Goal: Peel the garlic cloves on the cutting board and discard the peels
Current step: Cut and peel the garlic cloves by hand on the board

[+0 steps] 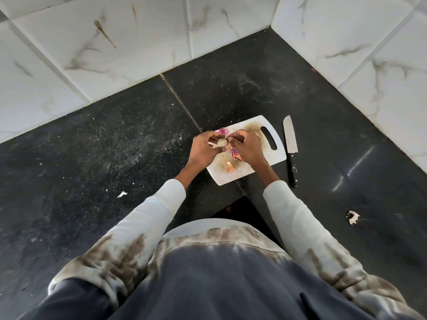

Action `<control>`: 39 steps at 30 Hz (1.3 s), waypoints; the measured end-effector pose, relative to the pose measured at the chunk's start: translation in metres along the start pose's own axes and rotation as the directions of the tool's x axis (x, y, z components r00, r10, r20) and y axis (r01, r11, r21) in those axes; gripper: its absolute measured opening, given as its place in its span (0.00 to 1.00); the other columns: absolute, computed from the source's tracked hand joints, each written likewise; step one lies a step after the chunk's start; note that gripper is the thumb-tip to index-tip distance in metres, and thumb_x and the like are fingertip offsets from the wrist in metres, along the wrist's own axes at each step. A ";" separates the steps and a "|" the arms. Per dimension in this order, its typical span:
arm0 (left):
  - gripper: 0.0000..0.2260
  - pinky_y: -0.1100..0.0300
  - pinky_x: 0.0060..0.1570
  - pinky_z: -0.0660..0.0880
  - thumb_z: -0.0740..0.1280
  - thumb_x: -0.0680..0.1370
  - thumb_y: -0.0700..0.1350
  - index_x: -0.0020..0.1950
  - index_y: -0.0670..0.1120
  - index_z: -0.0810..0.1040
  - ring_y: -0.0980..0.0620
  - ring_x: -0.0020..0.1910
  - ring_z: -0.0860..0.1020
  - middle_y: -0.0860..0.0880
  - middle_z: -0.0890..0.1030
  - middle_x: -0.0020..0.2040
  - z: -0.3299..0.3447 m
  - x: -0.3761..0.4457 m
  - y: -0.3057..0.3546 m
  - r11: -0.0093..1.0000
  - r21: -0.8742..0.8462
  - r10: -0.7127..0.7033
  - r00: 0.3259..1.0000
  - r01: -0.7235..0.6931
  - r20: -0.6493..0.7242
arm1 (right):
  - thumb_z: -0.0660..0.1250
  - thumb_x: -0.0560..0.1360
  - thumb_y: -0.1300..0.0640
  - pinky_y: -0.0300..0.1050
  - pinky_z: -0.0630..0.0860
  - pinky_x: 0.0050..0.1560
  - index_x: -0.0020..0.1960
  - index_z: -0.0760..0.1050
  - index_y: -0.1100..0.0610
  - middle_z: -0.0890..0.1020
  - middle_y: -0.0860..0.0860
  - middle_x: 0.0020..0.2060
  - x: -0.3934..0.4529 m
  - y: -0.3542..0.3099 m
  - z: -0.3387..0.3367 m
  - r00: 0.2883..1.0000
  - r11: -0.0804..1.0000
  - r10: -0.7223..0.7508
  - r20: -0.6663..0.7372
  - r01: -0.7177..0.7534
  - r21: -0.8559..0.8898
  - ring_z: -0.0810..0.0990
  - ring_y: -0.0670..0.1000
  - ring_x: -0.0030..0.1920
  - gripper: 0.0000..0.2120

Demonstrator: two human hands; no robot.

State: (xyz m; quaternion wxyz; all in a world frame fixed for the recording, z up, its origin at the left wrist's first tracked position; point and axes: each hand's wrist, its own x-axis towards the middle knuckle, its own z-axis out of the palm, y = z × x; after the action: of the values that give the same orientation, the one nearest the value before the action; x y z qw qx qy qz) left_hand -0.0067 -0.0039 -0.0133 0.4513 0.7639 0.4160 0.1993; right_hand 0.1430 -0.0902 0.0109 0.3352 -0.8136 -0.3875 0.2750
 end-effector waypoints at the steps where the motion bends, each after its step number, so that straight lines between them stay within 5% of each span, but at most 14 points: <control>1: 0.20 0.69 0.48 0.79 0.83 0.70 0.41 0.61 0.46 0.86 0.57 0.51 0.83 0.52 0.86 0.54 0.000 0.000 -0.001 1.000 0.005 -0.001 1.000 0.001 -0.009 | 0.69 0.83 0.55 0.23 0.68 0.41 0.61 0.83 0.57 0.84 0.46 0.49 0.000 0.001 0.001 1.000 1.000 -0.001 0.012 0.001 -0.019 0.80 0.40 0.42 0.10; 6: 0.19 0.68 0.47 0.80 0.84 0.70 0.42 0.59 0.46 0.85 0.58 0.50 0.83 0.53 0.86 0.52 0.003 -0.003 -0.003 1.000 0.001 -0.014 0.999 0.014 -0.046 | 0.67 0.84 0.55 0.40 0.81 0.53 0.61 0.81 0.58 0.85 0.49 0.50 0.001 0.006 0.006 0.999 1.000 0.016 0.036 -0.016 -0.016 0.83 0.45 0.46 0.10; 11: 0.18 0.70 0.47 0.78 0.83 0.71 0.42 0.59 0.46 0.85 0.60 0.50 0.83 0.55 0.85 0.51 0.002 -0.004 -0.001 1.000 -0.006 -0.017 0.998 0.017 -0.052 | 0.67 0.84 0.54 0.45 0.81 0.60 0.62 0.80 0.57 0.85 0.51 0.54 0.000 0.008 0.007 0.999 0.999 0.051 0.001 -0.051 0.006 0.85 0.49 0.52 0.10; 17: 0.17 0.66 0.49 0.81 0.83 0.71 0.42 0.58 0.47 0.85 0.57 0.50 0.84 0.54 0.86 0.52 0.001 -0.006 -0.001 1.000 -0.015 -0.021 0.998 0.020 -0.059 | 0.73 0.81 0.53 0.29 0.73 0.48 0.61 0.83 0.55 0.85 0.47 0.53 -0.001 0.009 0.005 1.000 1.000 0.004 0.009 -0.004 0.010 0.81 0.42 0.47 0.11; 22: 0.17 0.63 0.48 0.82 0.83 0.71 0.43 0.57 0.47 0.85 0.57 0.47 0.85 0.53 0.86 0.49 0.000 -0.007 -0.002 0.999 -0.038 -0.038 0.997 0.035 -0.065 | 0.75 0.78 0.53 0.40 0.81 0.57 0.59 0.86 0.56 0.88 0.48 0.51 -0.005 0.008 0.006 0.996 0.996 -0.083 -0.014 0.083 0.035 0.85 0.45 0.50 0.12; 31: 0.16 0.62 0.44 0.83 0.84 0.70 0.41 0.54 0.48 0.84 0.58 0.45 0.85 0.55 0.86 0.47 -0.007 -0.010 0.000 0.995 -0.088 -0.059 0.998 0.056 -0.038 | 0.74 0.79 0.53 0.29 0.74 0.45 0.56 0.86 0.56 0.87 0.47 0.47 -0.006 0.001 0.009 0.995 0.998 -0.061 -0.080 0.064 0.025 0.84 0.43 0.44 0.09; 39: 0.17 0.70 0.44 0.78 0.85 0.69 0.43 0.53 0.49 0.84 0.58 0.45 0.84 0.53 0.86 0.48 -0.016 -0.017 0.003 0.996 -0.062 -0.058 0.998 0.058 -0.003 | 0.69 0.83 0.51 0.48 0.82 0.61 0.62 0.81 0.58 0.86 0.52 0.54 -0.001 -0.009 0.021 0.998 0.997 -0.038 -0.052 0.034 -0.075 0.83 0.49 0.52 0.13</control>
State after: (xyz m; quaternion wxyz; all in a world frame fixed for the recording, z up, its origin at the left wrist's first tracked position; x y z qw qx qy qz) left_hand -0.0254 -0.0101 -0.0013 0.4793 0.7366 0.4328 0.2009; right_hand 0.1242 -0.0800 0.0047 0.3201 -0.8254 -0.4029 0.2325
